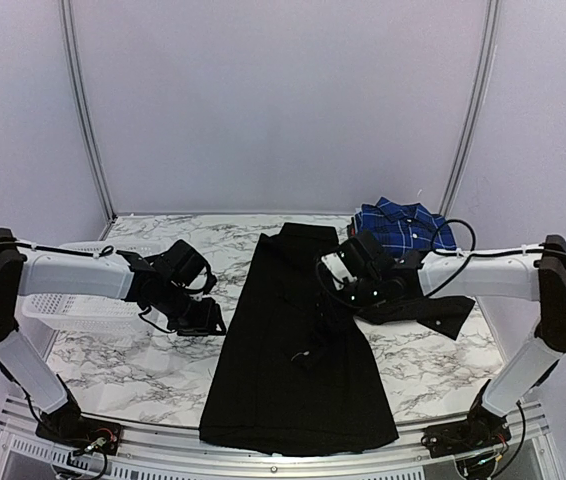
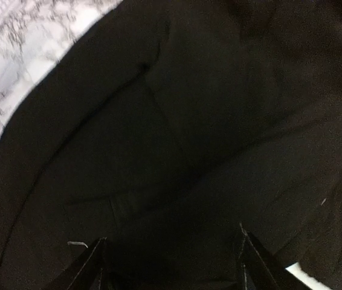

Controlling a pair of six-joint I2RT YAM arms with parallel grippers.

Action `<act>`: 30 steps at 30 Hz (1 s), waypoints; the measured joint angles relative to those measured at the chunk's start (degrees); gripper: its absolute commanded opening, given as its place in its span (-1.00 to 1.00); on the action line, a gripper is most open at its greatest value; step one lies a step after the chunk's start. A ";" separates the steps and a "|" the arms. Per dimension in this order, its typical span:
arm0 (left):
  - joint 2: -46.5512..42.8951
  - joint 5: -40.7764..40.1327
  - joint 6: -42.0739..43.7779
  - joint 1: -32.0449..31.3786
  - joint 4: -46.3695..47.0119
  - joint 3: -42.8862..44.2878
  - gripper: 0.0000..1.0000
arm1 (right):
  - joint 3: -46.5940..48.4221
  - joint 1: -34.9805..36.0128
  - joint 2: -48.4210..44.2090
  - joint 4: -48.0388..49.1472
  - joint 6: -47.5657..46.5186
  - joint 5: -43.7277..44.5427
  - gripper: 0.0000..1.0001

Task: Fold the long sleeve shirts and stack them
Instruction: Place the sleeve of the 1/3-folded shirt, then smooth out the 1/3-folded shirt at the center of the board.

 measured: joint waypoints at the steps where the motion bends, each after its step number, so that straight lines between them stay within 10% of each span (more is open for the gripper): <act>1: -0.55 -0.17 -0.24 -0.07 -0.02 -0.13 -0.03 | 2.12 -0.13 -0.07 -0.26 -0.81 0.98 0.40; 8: -0.39 -2.64 -1.36 -0.39 0.39 -0.09 -0.01 | 15.58 -2.95 5.68 7.26 -9.75 1.84 0.36; 19: 2.36 -3.52 -0.26 -1.79 0.00 1.90 0.00 | 60.46 -5.70 45.59 11.30 -28.30 -1.46 0.15; 24: 4.42 -3.69 0.70 -0.96 -0.24 5.38 0.00 | 66.90 -5.90 53.44 9.33 -32.57 -0.92 0.10; 30: 8.96 -4.20 1.99 1.31 -0.55 10.97 -0.01 | 66.86 -5.88 56.02 8.87 -35.78 4.24 -0.55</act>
